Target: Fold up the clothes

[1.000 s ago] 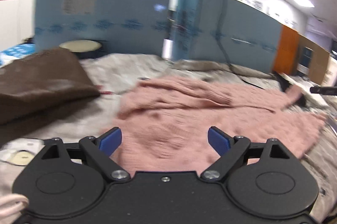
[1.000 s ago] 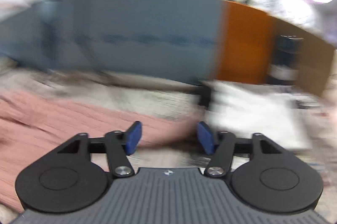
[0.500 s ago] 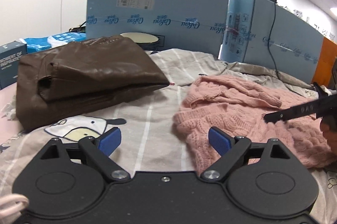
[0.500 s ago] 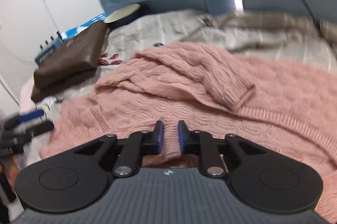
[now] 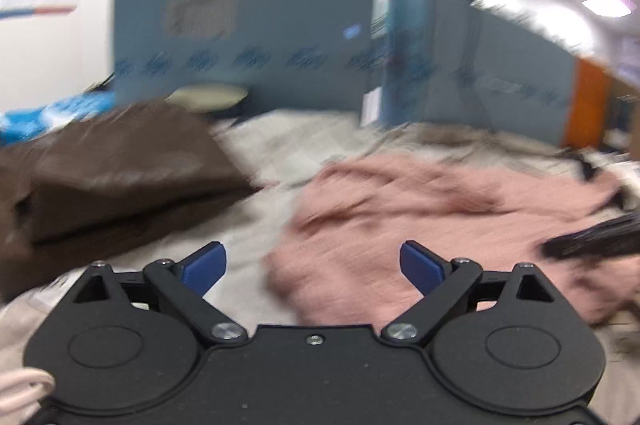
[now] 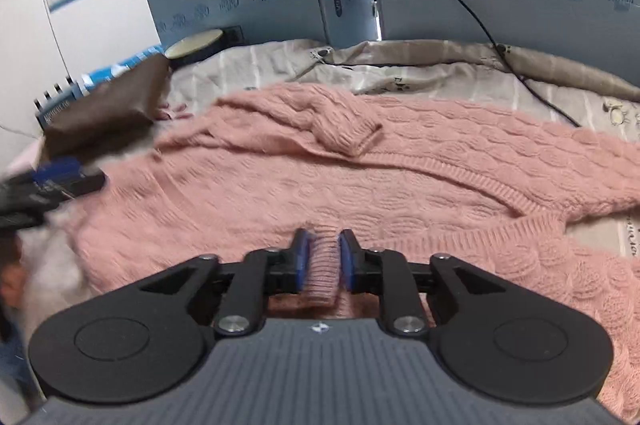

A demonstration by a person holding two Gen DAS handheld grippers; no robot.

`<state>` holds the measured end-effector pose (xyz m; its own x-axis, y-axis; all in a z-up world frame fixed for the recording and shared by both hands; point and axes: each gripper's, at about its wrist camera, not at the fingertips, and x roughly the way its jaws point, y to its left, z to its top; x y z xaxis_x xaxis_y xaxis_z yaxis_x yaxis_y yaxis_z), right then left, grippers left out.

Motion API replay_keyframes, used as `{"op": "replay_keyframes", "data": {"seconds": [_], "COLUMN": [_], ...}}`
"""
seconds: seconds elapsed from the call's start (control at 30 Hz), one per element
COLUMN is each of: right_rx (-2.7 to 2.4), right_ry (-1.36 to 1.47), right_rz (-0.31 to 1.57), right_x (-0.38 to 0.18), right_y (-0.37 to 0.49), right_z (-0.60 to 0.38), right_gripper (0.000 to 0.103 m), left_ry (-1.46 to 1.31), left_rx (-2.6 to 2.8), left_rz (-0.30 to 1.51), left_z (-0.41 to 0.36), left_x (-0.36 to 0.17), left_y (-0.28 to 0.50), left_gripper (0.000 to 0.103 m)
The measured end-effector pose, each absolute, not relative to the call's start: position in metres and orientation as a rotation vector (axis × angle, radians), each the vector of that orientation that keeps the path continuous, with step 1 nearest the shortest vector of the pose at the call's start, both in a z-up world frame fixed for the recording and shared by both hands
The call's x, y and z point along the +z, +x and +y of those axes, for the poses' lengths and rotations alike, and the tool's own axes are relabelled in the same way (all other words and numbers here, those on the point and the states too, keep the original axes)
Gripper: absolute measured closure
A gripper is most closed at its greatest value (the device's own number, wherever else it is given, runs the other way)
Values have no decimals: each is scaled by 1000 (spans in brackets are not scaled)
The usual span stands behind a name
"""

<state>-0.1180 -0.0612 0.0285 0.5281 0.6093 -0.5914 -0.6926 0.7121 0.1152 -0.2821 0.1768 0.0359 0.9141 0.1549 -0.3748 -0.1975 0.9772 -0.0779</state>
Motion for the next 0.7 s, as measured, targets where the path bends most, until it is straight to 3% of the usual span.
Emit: {"op": "replay_keyframes", "data": {"seconds": [0.03,0.07,0.1,0.27,0.33,0.37,0.4,0.5,0.7], "right_rx": [772,760,747,779,792,792,787,771,670], "right_ry": [-169,-201,-230,-191,-174,-174,-176,-197,-352], "right_rz": [620,598,583,548,498,471,446,395,438], "right_x": [27,25,24,33,42,46,50,55,43], "right_y": [-122,-124,-126,-125,-128,-129,-131,-140,-158], "right_z": [-61,-59,-57,-72,-90,-101,-113,-155,-217], "right_gripper": [62,44,39,39,32,22,18,18,15], "left_ry": [-88,-46,10,184,197,200,201,238,488], "left_rx": [105,20,-52,-25,-31,-38,-57,-158,-214], "left_rz": [375,384,401,544,516,494,472,446,559], "left_z": [169,159,150,123,121,121,121,117,95], "left_x": [36,35,32,11,17,20,24,30,19], "left_y": [-282,-281,-279,-258,-261,-266,-271,-290,-299], "left_gripper": [2,0,0,0,0,0,0,0,0]}}
